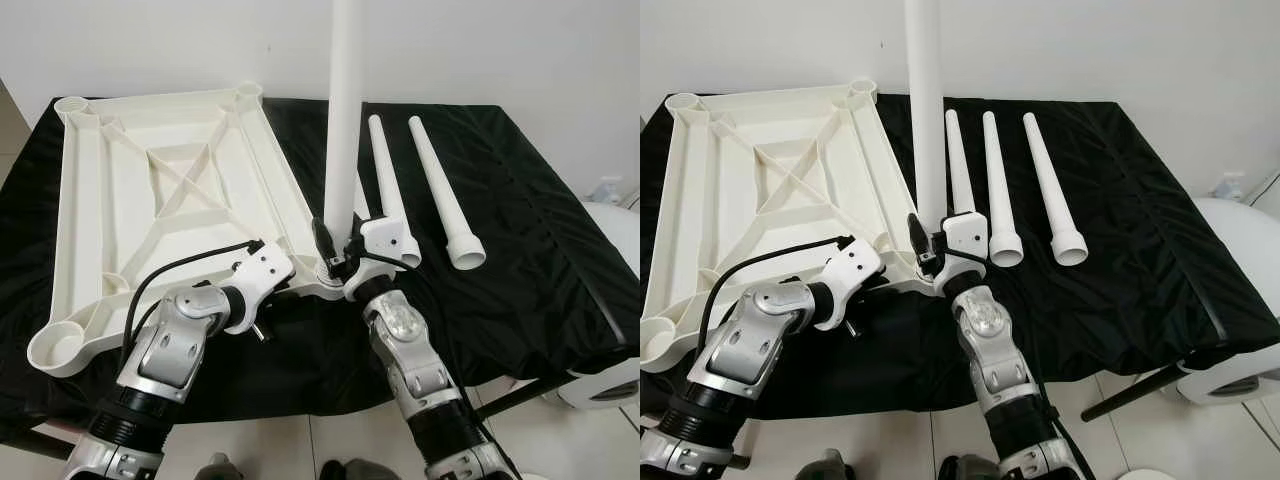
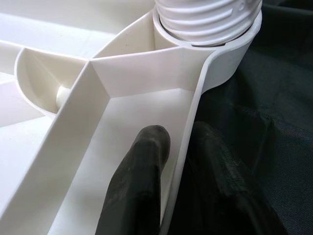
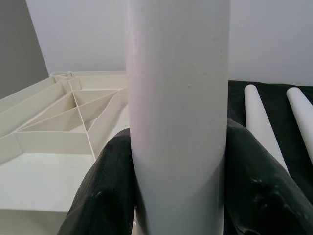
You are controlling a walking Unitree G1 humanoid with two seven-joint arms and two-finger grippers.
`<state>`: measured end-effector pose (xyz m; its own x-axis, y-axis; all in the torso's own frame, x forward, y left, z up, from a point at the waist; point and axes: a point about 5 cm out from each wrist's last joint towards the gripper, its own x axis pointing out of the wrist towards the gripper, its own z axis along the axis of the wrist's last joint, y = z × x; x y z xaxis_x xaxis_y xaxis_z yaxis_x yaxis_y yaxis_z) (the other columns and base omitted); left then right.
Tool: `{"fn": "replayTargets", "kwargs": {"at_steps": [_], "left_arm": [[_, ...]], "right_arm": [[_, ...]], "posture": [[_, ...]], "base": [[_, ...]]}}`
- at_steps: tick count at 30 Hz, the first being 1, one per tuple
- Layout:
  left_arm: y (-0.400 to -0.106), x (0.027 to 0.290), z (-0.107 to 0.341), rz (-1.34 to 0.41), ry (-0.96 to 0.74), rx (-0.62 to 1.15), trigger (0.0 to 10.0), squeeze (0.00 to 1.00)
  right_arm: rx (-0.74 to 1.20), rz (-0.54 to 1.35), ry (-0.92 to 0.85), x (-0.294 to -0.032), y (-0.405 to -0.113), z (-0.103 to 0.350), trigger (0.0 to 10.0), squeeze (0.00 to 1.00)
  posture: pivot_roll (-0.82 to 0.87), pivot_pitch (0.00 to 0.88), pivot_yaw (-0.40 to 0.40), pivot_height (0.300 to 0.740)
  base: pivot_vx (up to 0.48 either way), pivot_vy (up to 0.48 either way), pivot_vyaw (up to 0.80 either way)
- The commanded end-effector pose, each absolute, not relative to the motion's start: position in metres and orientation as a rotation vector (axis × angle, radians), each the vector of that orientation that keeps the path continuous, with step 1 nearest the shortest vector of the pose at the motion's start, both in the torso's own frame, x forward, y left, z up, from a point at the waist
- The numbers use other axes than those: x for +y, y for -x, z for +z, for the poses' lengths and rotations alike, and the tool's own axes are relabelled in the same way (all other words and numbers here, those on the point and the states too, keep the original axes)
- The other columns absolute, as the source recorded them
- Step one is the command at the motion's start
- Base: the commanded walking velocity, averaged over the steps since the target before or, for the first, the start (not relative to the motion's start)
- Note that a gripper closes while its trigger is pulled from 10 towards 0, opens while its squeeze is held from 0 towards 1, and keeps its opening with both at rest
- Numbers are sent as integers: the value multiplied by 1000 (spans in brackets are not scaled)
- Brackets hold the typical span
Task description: Building children table
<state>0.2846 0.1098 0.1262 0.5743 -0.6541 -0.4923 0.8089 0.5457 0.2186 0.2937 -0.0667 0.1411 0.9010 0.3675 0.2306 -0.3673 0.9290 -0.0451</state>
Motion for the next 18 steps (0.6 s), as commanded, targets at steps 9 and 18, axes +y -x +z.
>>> {"fn": "replayTargets", "kwargs": {"at_steps": [9, 18], "left_arm": [[-289, 123, 121, -750, -458, 395, 10000, 0], [-289, 124, 121, -752, -459, 394, 10000, 0]], "right_arm": [[-146, 316, 42, -109, -278, 96, 10000, 0], [-120, 307, 29, -120, -272, 82, 10000, 0]], "posture": [[43, 47, -75, 740], [42, 46, -72, 740]], "base": [[0, 0, 0], [0, 0, 0]]}}
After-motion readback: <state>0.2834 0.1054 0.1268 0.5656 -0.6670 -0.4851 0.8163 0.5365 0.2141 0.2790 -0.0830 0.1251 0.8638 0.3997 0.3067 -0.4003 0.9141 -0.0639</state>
